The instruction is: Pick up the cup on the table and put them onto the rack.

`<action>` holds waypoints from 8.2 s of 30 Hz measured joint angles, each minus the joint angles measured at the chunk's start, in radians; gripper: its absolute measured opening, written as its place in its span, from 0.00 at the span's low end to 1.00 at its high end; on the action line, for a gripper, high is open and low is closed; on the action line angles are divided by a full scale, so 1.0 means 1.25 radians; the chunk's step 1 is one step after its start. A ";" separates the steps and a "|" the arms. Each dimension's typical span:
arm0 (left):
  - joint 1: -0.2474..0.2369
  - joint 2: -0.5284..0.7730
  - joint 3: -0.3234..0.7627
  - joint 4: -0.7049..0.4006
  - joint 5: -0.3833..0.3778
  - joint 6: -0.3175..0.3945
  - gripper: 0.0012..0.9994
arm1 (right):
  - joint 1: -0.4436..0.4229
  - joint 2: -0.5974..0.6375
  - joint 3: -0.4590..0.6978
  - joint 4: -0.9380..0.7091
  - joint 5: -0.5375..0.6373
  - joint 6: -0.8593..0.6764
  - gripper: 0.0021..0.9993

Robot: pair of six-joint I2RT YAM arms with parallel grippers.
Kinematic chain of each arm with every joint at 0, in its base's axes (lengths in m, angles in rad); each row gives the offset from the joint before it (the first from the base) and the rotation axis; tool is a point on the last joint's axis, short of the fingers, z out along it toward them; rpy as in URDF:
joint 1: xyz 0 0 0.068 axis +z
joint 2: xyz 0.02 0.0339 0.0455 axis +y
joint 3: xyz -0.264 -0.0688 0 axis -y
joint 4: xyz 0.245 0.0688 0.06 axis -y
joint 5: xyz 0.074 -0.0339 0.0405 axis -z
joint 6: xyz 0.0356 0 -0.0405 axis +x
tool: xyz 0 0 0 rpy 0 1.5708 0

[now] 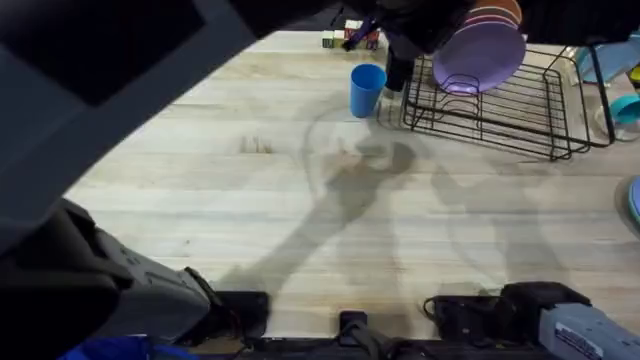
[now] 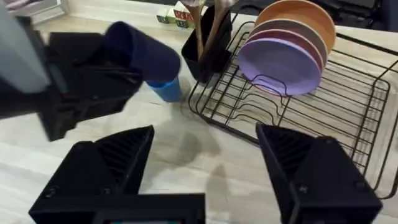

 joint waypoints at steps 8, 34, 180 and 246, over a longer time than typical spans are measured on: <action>-0.002 0.070 0.000 0.055 0.063 0.004 0.04 | 0.000 -0.008 0.000 -0.007 0.000 0.000 0.99; -0.013 0.283 0.000 0.196 0.098 0.011 0.04 | 0.000 -0.008 0.000 -0.013 0.000 0.000 0.99; 0.365 -0.073 0.000 -0.127 -0.021 -0.031 0.53 | 0.076 0.070 0.001 0.022 -0.075 0.075 0.99; 0.723 -0.205 0.000 -0.232 0.021 -0.034 0.99 | 0.357 0.705 0.001 0.419 0.128 0.000 0.85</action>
